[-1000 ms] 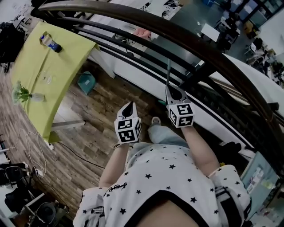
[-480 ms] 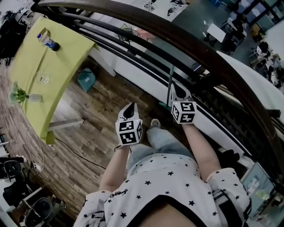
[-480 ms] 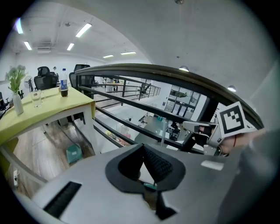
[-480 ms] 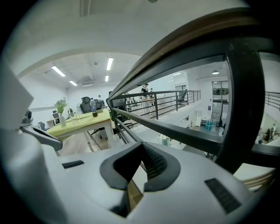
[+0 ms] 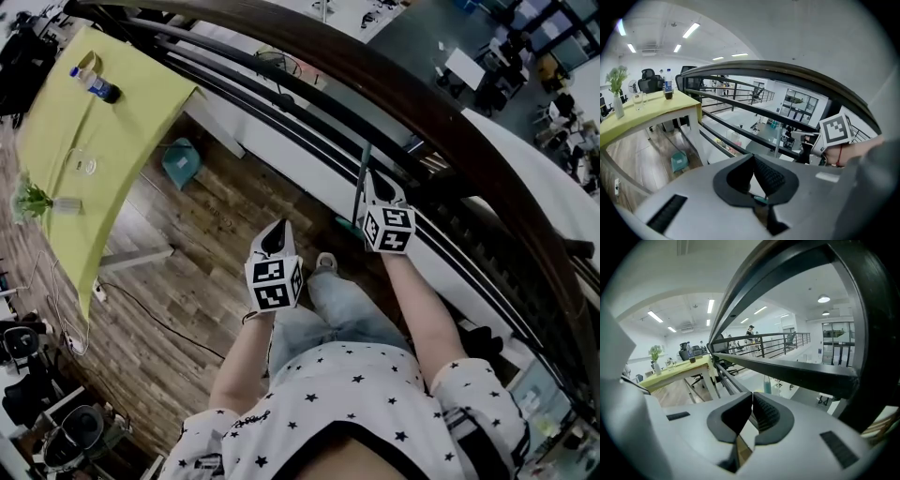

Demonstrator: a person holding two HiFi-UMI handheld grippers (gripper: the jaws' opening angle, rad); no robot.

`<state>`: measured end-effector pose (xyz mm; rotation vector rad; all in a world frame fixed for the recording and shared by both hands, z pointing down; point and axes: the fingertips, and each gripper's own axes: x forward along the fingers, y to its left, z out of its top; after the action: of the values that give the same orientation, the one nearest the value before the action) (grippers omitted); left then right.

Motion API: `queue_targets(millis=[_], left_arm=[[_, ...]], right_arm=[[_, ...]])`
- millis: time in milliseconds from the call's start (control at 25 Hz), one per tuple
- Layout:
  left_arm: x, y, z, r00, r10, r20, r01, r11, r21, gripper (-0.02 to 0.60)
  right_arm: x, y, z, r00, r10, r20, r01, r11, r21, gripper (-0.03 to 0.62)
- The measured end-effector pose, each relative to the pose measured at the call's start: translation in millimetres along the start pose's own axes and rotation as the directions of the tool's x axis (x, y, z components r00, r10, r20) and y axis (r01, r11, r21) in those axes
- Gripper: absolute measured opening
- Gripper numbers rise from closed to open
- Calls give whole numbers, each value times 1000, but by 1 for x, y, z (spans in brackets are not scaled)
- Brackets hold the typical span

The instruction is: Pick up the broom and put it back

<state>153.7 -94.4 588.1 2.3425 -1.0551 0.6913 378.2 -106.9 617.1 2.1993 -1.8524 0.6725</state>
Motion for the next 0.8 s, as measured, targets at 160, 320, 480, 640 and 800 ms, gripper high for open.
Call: queue_targets(millis=[160,320,480,640,800], left_arm=[[8,-5,-2,1000,9,-3,-9,1000,-15,11],[14,-4,-6,1000,15,-12,-15,1000,-23,11],[20,-2,-12,1000,13,-24,-14,999,-33,11],[25,-3,-10,1000,10,-24,-11,999,-46,11],[28,-5,-11,1000,7,-31,-8,999,-46,11]], right_arm=[[13,-12,-6,1000,-8,-13,8,1000,-2,28],[29,-19,-11,1000,-15,-20,15,1000,-7,51],[46,-22,-16,999,-23,-33,24,1000,9,81],[62,-28,-17,999,-32,-42,33,999,6,106],[74,-37,-17,997,-60,-48,60,998,-11,132]])
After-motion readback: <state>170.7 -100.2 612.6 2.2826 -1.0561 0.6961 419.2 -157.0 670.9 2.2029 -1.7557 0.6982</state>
